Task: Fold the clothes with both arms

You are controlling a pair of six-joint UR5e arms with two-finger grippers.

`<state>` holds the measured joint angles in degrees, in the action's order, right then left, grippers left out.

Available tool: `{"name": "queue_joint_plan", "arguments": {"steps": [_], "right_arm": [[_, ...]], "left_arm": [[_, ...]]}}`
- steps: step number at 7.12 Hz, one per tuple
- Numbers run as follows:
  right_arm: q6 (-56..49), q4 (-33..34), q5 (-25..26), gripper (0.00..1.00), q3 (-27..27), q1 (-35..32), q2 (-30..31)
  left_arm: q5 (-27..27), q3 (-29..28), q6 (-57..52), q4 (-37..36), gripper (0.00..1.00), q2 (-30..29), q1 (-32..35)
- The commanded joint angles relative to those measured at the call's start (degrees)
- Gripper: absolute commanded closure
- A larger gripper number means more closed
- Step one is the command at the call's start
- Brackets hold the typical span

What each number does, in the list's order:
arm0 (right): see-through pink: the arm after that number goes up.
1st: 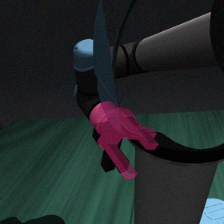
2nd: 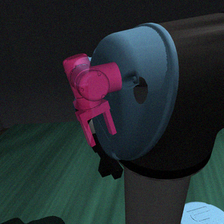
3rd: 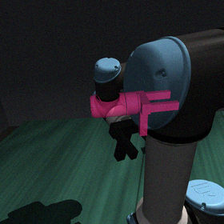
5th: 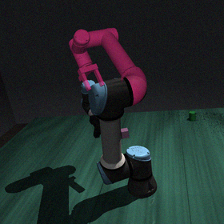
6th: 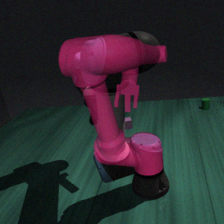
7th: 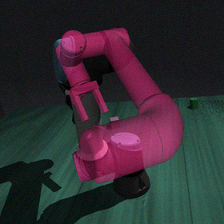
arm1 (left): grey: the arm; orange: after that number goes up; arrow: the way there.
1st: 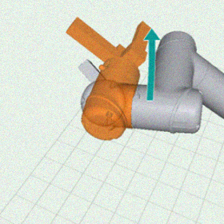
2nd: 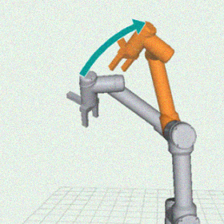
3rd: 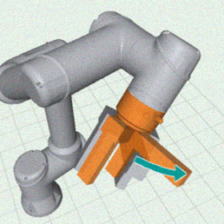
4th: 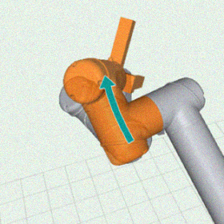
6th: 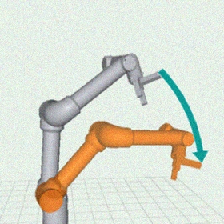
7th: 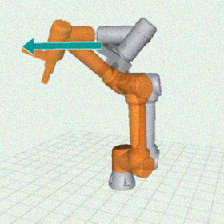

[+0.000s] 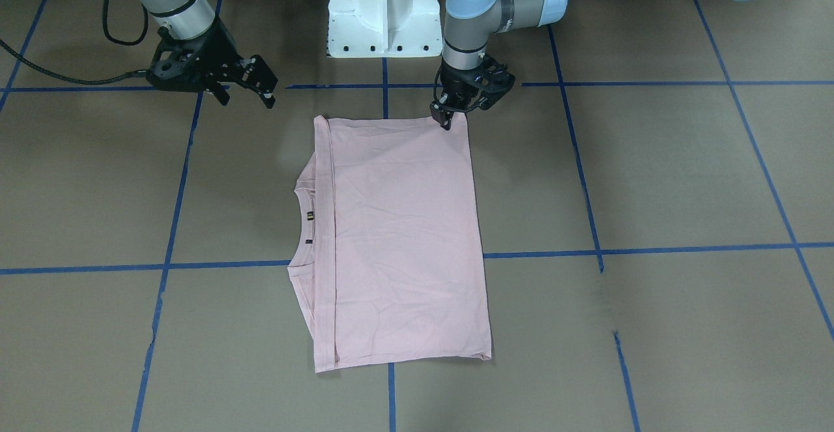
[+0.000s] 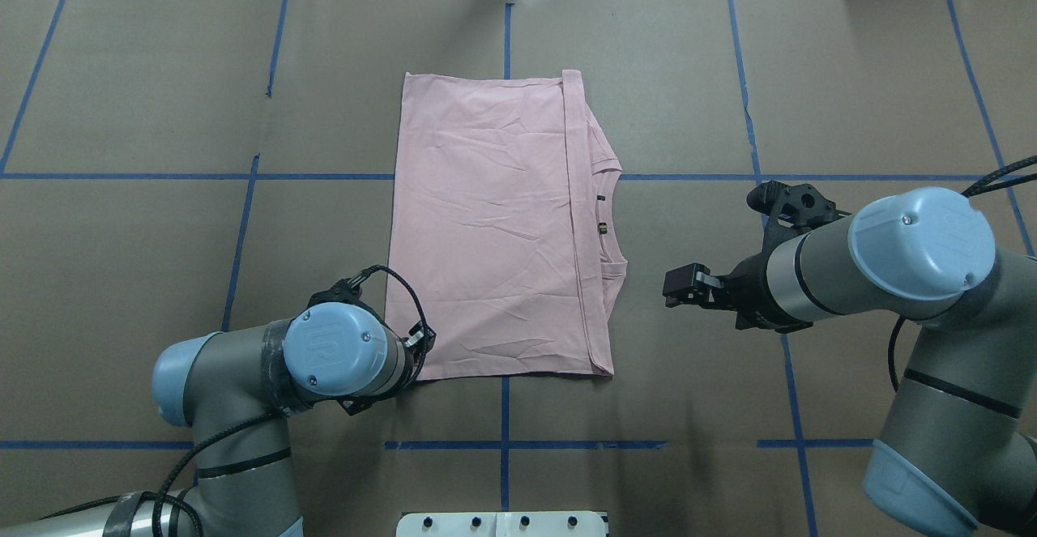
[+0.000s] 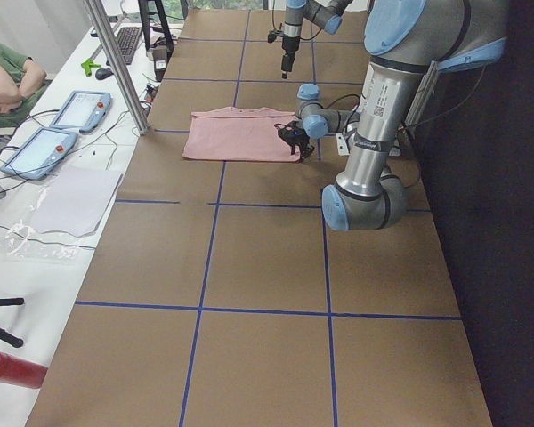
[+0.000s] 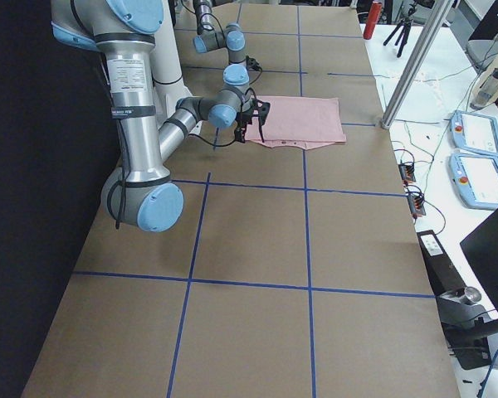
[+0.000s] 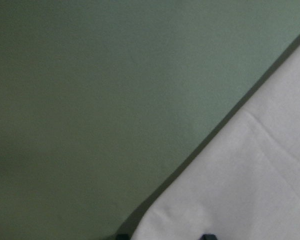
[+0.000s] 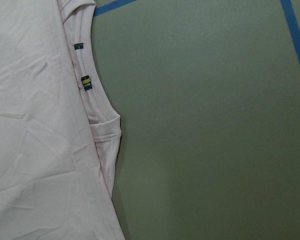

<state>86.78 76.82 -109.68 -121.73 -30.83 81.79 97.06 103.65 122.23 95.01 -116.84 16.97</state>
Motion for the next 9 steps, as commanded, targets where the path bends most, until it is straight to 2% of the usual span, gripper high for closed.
{"name": "queue_joint_plan", "arguments": {"steps": [1,5,6,7,8,9], "right_arm": [[-0.03,0.0,-0.01,0.0,0.0,-0.02,0.03],[0.14,0.0,0.16,0.0,1.57,0.33,-0.84],[1.36,0.17,0.16,0.0,6.02,0.42,-5.81],[8.08,2.09,0.34,0.0,10.07,1.9,-10.47],[10.23,5.41,1.91,0.0,11.68,3.22,-14.17],[13.13,7.27,3.75,0.0,12.47,5.67,-14.9]], "left_arm": [[0.24,1.98,-0.41,-0.96,1.0,0.03,0.08],[0.41,3.31,-0.85,-2.9,1.0,-0.32,-0.01],[0.41,3.22,-0.94,-2.9,1.0,-0.41,-0.01],[0.41,3.31,-0.94,-2.9,1.0,-0.58,-0.01],[0.41,3.31,-1.03,-2.9,1.0,-0.5,0.08],[0.41,3.66,-1.55,-2.9,1.0,-0.41,0.08]]}}
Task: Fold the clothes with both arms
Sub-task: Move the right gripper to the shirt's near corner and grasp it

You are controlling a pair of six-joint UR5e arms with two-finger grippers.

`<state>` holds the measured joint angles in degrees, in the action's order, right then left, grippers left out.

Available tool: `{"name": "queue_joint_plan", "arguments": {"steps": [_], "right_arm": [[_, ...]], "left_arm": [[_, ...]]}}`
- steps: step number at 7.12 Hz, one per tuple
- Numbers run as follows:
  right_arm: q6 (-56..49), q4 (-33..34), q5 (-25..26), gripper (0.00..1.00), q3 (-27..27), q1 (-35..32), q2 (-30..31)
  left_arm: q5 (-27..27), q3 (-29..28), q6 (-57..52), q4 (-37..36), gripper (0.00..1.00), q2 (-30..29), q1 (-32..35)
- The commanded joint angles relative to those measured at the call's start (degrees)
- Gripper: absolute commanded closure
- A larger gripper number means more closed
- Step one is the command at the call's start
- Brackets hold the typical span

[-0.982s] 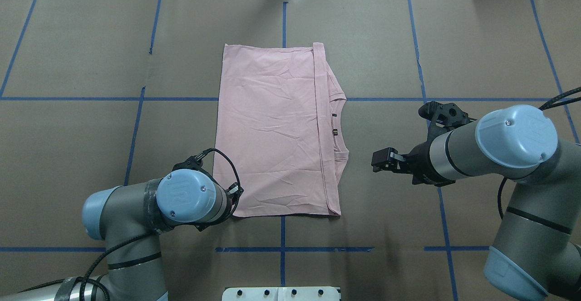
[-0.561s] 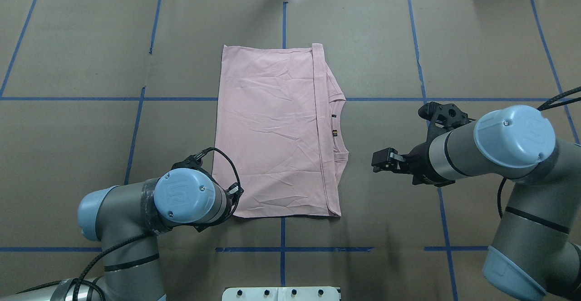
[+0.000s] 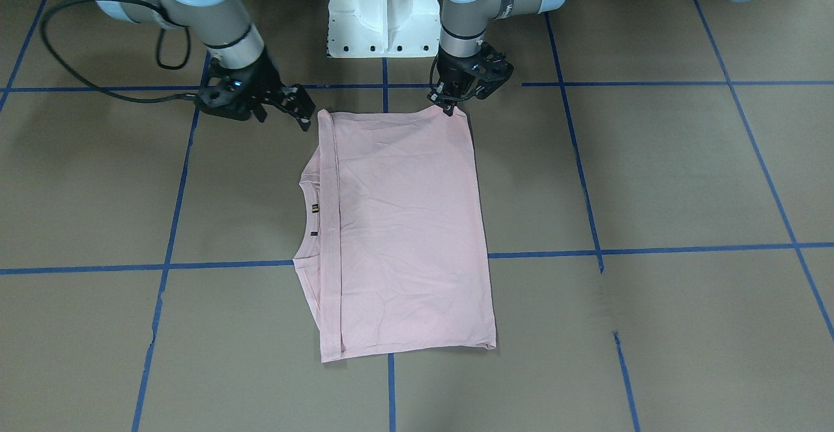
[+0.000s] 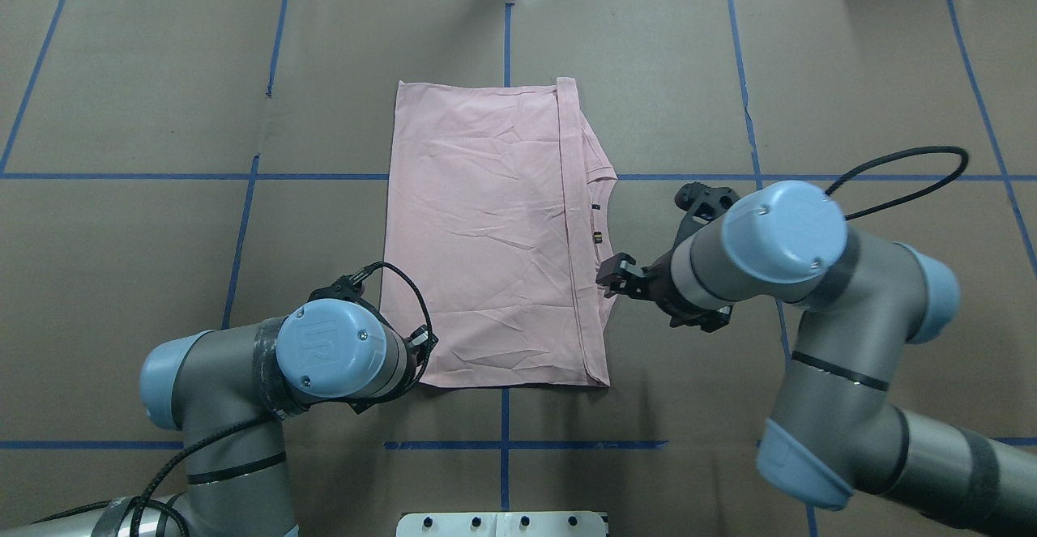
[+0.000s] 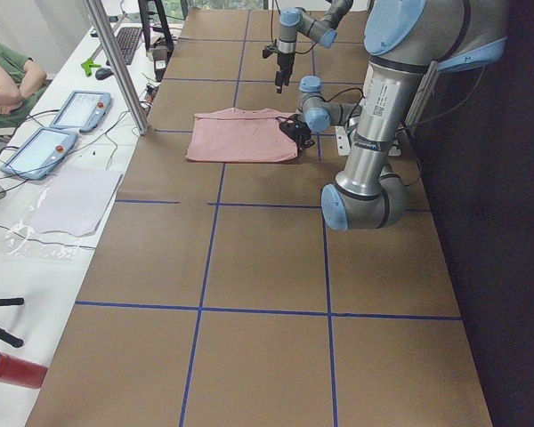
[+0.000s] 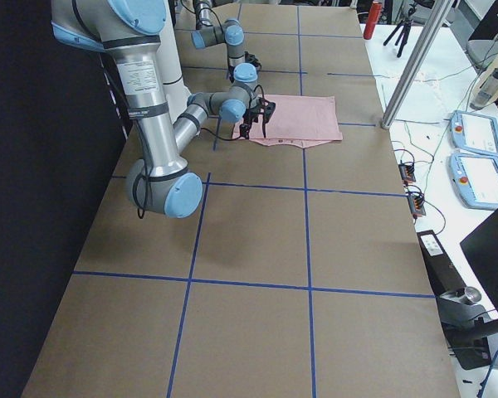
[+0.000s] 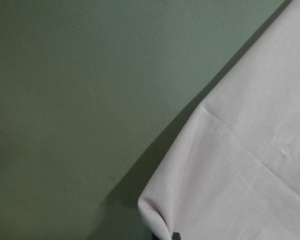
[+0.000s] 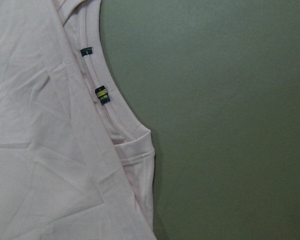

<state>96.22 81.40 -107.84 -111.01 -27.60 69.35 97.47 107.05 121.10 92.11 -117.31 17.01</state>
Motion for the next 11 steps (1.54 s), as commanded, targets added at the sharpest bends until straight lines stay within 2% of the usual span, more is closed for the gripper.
{"name": "queue_joint_plan", "arguments": {"steps": [1,3,4,9,10,11], "right_arm": [[6.58,3.06,2.8,0.0,1.93,4.29,-3.16],[7.4,3.06,6.04,0.0,6.65,7.21,-5.95],[7.4,3.06,6.06,0.0,8.77,7.21,-7.19],[7.14,3.24,5.97,0.0,10.54,8.53,-7.21],[7.14,3.24,5.97,0.04,10.55,8.53,-7.21],[7.14,3.24,5.88,0.19,10.55,8.53,-7.21]], "left_arm": [[0.0,0.17,-0.69,0.0,1.0,0.15,0.04],[0.0,0.26,-0.69,0.0,1.0,0.15,0.04],[0.0,0.17,-0.69,0.09,1.0,0.15,0.04],[0.09,0.17,-0.69,0.09,1.0,0.15,0.04],[0.09,0.17,-0.69,0.09,1.0,0.15,0.04],[0.0,0.17,-0.69,0.09,1.0,0.15,0.04]]}}
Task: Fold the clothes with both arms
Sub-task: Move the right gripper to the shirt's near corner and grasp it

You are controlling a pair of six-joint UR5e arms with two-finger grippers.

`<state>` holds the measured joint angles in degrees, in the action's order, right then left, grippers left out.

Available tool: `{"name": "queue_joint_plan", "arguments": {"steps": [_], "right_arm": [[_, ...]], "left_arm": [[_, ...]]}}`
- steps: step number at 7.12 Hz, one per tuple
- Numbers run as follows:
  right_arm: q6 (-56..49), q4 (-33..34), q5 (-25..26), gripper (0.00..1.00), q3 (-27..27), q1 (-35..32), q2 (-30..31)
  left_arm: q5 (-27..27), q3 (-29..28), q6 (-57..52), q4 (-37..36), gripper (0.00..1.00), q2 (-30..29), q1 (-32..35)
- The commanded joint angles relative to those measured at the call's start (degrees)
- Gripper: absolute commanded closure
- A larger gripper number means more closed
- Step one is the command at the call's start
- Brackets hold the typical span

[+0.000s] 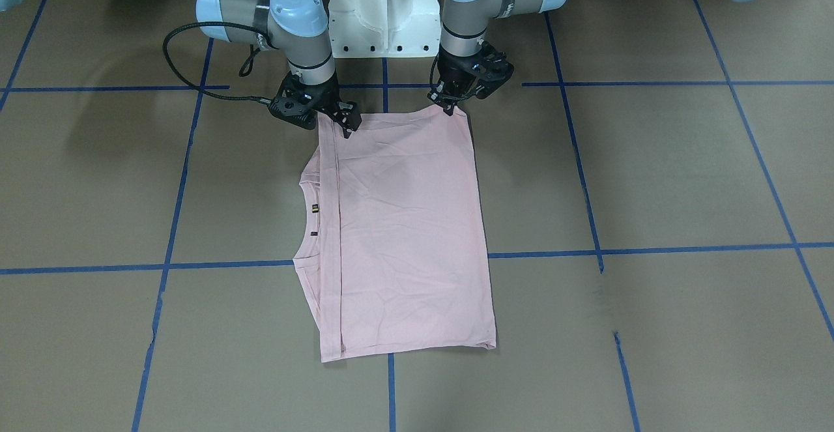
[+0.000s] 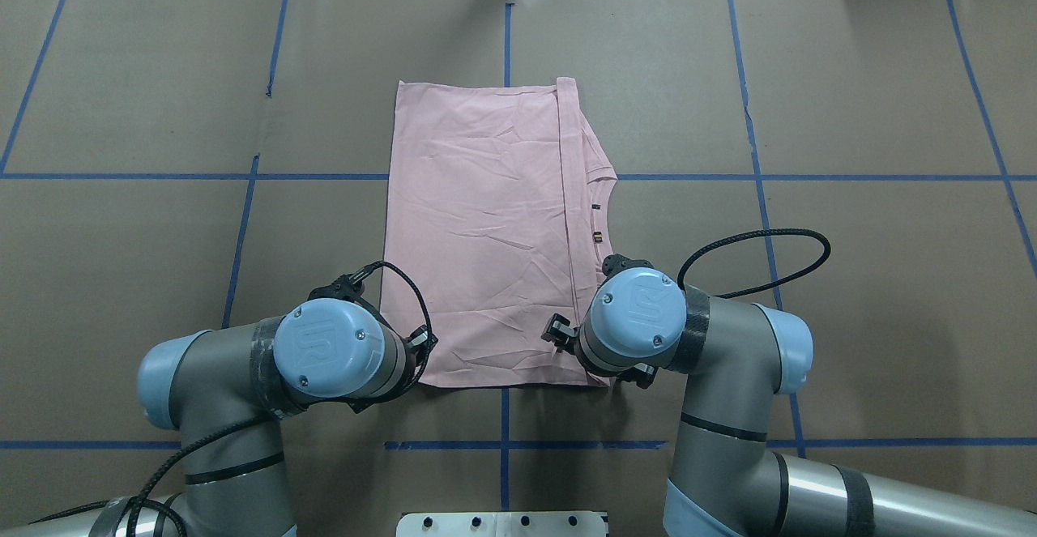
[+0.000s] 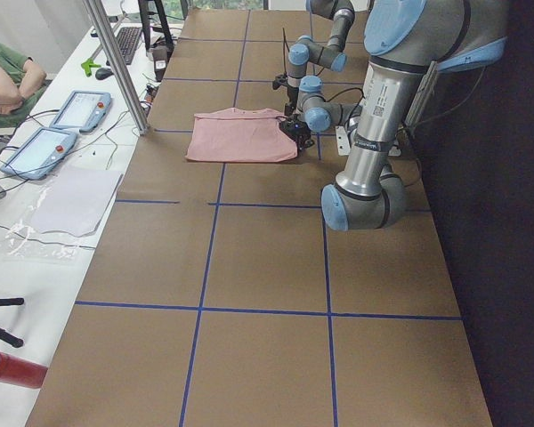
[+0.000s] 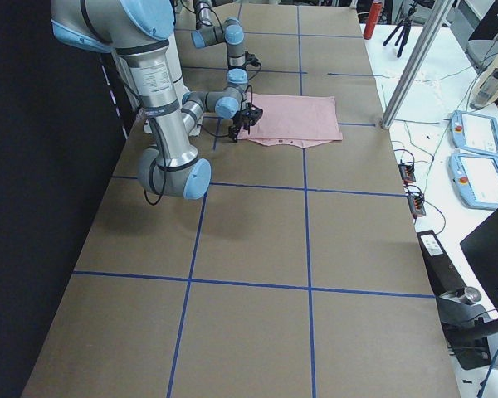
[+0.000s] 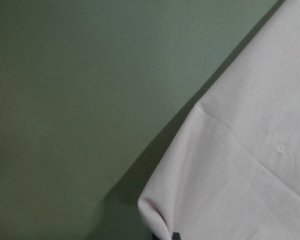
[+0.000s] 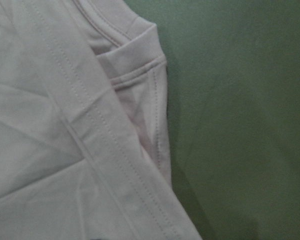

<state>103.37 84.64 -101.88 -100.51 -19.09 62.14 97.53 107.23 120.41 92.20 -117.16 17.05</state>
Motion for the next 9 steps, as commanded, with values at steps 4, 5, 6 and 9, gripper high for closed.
{"name": "queue_joint_plan", "arguments": {"steps": [4,5,6,9], "right_arm": [[-0.28,-0.09,-0.33,1.0,-0.04,0.02,-0.18],[-0.37,-0.17,-0.42,1.0,-0.04,-0.07,-0.18],[-0.37,-0.17,-0.42,1.0,-0.04,-0.33,-0.27],[-0.37,-0.09,-0.42,1.0,-0.04,-1.21,-0.88]], "left_arm": [[-0.06,0.0,-0.53,0.0,1.0,0.09,0.09],[-0.06,0.0,-0.53,0.0,1.0,0.0,0.09],[-0.06,0.0,-0.53,0.0,1.0,0.0,0.09],[-0.06,-0.26,-0.53,0.18,1.0,0.0,0.09]]}}
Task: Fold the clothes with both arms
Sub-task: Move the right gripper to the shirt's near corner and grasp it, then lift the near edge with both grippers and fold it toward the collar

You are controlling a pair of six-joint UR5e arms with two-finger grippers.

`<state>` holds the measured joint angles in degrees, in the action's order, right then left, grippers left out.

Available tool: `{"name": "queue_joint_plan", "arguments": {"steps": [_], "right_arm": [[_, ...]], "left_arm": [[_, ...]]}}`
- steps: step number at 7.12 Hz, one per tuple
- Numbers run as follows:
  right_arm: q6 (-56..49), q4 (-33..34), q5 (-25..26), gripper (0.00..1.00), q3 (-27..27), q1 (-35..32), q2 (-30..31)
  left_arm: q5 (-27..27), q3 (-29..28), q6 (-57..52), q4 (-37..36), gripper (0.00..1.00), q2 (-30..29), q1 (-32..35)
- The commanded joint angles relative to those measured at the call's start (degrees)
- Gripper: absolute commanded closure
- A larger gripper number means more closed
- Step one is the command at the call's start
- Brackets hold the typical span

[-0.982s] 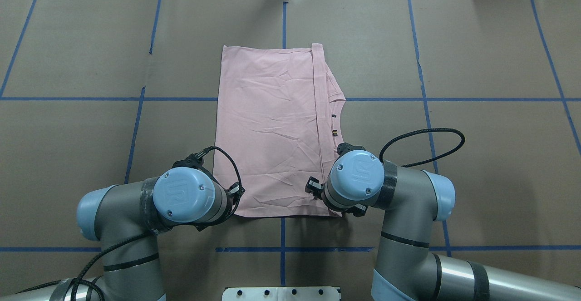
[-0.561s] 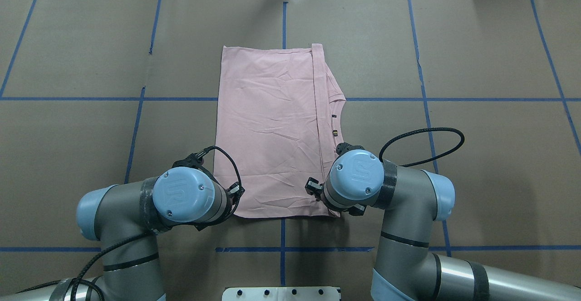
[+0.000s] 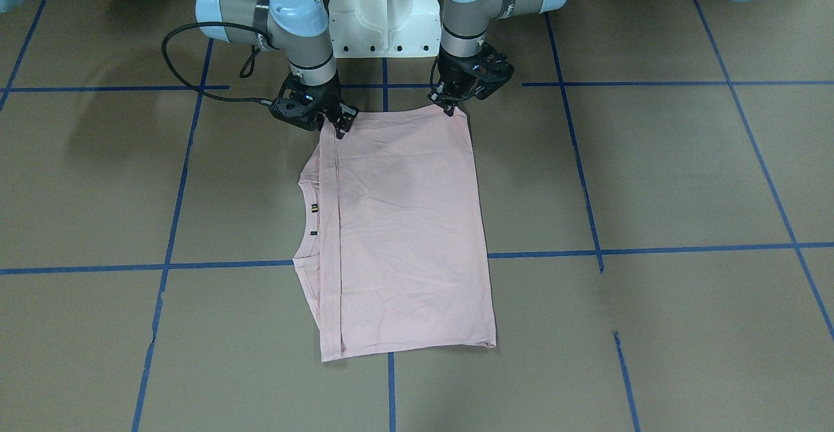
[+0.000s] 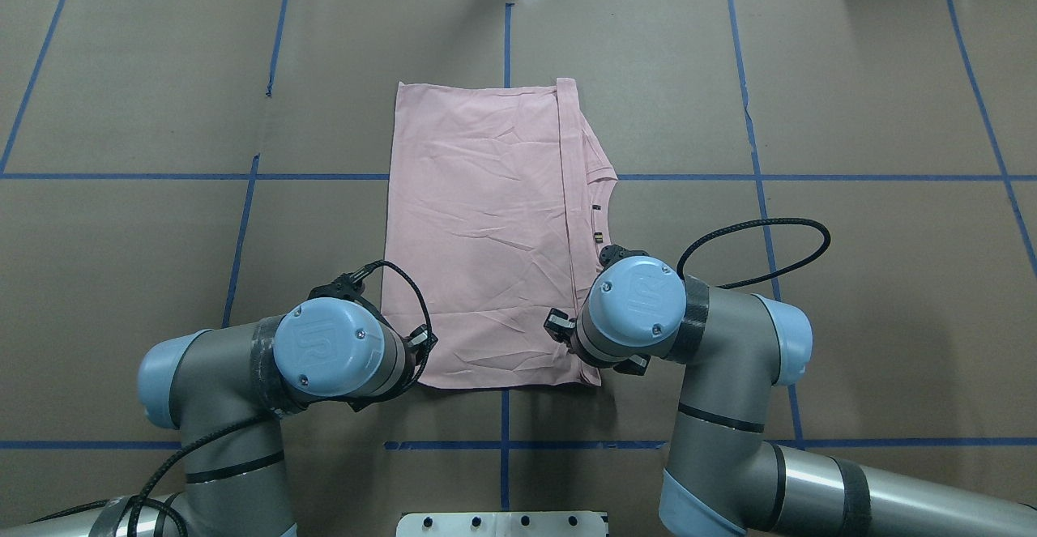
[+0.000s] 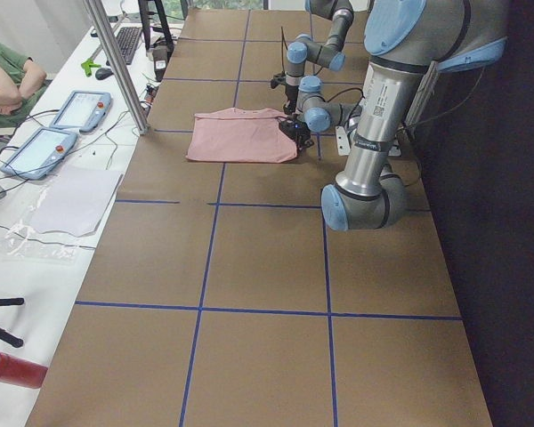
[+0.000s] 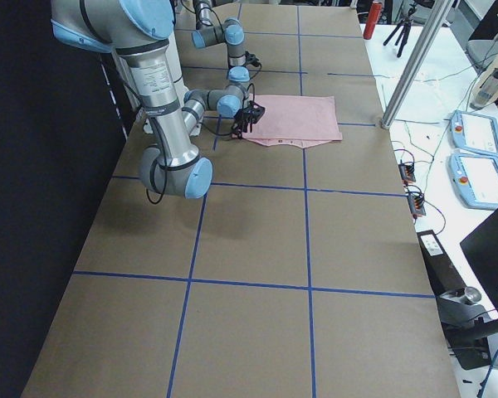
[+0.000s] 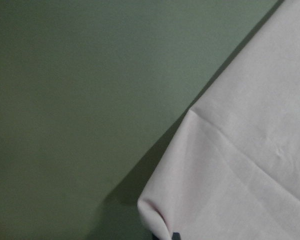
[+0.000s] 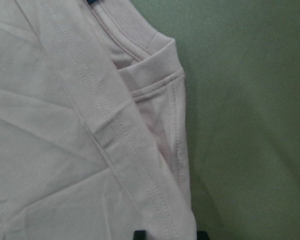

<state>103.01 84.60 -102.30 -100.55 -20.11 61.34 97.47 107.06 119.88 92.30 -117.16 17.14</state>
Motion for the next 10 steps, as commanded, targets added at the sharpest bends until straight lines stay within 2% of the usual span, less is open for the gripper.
{"name": "queue_joint_plan", "arguments": {"steps": [1,5,7,10], "right_arm": [[0.0,0.04,0.0,1.0,0.0,-0.2,-0.08],[0.17,-0.05,0.0,1.0,-0.79,-0.46,-0.43],[0.09,-0.05,-1.31,1.0,-4.03,-0.9,1.58],[0.17,-0.05,-2.2,1.0,-10.61,0.32,5.45]], "left_arm": [[0.0,-0.01,0.0,-0.01,1.0,0.0,0.0],[0.0,-0.01,0.0,-0.01,1.0,0.0,0.0],[0.09,1.12,-0.44,-0.28,1.0,0.35,0.0],[0.17,7.7,-0.35,-6.5,1.0,0.17,-3.23]]}}
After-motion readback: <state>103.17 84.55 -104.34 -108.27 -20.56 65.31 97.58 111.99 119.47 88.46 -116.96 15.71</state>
